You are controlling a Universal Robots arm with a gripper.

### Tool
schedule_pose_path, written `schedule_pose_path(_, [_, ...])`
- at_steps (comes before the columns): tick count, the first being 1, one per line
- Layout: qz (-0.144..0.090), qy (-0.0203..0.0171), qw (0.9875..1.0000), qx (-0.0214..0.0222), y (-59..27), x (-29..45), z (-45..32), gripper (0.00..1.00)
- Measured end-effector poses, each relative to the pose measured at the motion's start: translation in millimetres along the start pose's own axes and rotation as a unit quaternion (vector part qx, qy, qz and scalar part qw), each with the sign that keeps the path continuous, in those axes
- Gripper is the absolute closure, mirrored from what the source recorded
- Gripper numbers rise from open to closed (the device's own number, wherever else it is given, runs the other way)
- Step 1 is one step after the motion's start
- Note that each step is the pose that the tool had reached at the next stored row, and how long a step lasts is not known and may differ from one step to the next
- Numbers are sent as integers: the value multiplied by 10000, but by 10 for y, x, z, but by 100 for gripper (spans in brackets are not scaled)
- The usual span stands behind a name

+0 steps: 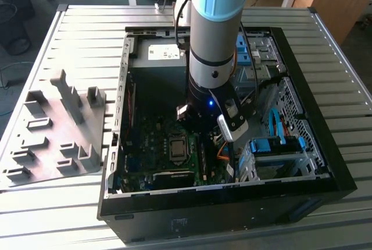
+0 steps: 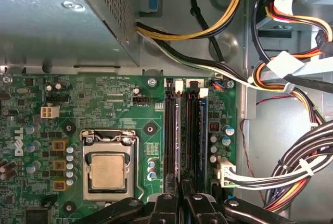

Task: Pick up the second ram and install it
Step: 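Insert the second ram into the second slot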

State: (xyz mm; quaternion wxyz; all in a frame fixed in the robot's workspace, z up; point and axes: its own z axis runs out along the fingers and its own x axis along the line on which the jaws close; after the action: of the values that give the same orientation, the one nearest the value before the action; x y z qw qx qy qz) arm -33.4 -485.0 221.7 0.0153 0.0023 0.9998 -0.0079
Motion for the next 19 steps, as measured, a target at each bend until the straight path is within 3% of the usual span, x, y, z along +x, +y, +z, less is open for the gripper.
schedule_pose_path(6, [130,3,9999,7,5,0,6,86])
schedule_pose_path(14, [130,1,9999,51,13,-1,18,86])
schedule_pose_path(19, [131,2,9999,57,34,-4,35,86])
